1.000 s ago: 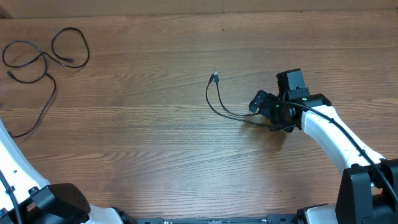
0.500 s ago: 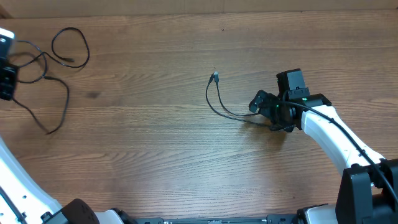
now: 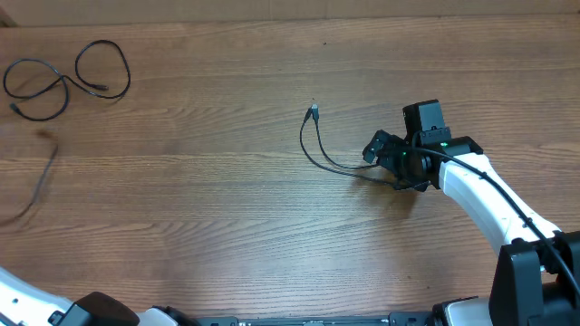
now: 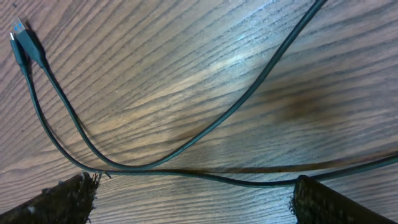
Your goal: Untangle cables
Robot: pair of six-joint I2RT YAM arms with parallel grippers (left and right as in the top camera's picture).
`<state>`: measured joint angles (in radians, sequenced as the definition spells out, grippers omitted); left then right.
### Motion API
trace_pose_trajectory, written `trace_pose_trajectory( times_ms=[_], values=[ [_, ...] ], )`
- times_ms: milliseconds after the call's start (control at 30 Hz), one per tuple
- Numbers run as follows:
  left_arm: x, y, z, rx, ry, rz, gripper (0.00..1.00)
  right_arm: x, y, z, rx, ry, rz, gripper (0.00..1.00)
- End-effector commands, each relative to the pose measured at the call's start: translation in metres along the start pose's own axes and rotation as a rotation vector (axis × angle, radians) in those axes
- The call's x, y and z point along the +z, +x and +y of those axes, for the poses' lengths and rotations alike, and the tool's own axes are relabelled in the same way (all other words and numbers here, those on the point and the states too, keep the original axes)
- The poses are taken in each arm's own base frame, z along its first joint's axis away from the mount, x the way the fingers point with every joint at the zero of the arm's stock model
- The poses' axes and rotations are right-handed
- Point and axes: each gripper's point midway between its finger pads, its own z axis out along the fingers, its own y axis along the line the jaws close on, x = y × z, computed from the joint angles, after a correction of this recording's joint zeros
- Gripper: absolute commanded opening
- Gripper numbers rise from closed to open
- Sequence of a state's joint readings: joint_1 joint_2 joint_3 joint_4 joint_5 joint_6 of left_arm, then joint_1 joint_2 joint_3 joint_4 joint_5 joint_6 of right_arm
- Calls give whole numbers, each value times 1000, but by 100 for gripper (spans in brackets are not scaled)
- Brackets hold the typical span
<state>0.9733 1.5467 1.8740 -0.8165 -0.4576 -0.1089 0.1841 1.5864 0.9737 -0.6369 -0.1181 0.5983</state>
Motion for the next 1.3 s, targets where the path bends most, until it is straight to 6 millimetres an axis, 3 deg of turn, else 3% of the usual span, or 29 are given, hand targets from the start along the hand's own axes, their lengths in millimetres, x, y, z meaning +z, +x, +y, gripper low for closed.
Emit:
trace_pose_trajectory(
  times_ms=[0,167,267,367,400,567,767,933,1000,1033,1200,1233,1267],
  values=[
    [-7,-6,-1,-137,33,-15,4,0,-1,0,-18,5,-11,100],
    [-4,4,-53,-23,307,34,4,0,-2,1,-19,0,-16,100],
    [19,22,-68,-6,326,96,4,0,-3,2,-20,-2,-19,100],
    [50,52,-92,20,371,194,4,0,-3,2,-20,-2,-19,100],
    [59,71,-115,56,457,252,4,0,-3,2,-20,-3,-20,100],
    [61,124,-177,202,702,377,4,0,-3,2,-20,-3,-21,100],
    [82,175,-180,281,592,521,4,0,-3,2,-20,-2,-19,100],
    [87,207,-177,251,557,650,5,0,-5,2,-21,-1,-29,100],
    [87,215,-176,252,548,682,33,0,-6,0,-21,9,-35,100],
    [88,216,-173,242,526,688,53,0,-6,0,-20,10,-34,100],
    [94,210,-141,159,305,689,62,0,-5,0,-20,11,-33,100],
    [94,207,-130,135,231,682,76,0,-5,0,-20,11,-33,100],
    [95,204,-118,108,154,669,100,0,-5,0,-20,11,-33,100]
  ],
)
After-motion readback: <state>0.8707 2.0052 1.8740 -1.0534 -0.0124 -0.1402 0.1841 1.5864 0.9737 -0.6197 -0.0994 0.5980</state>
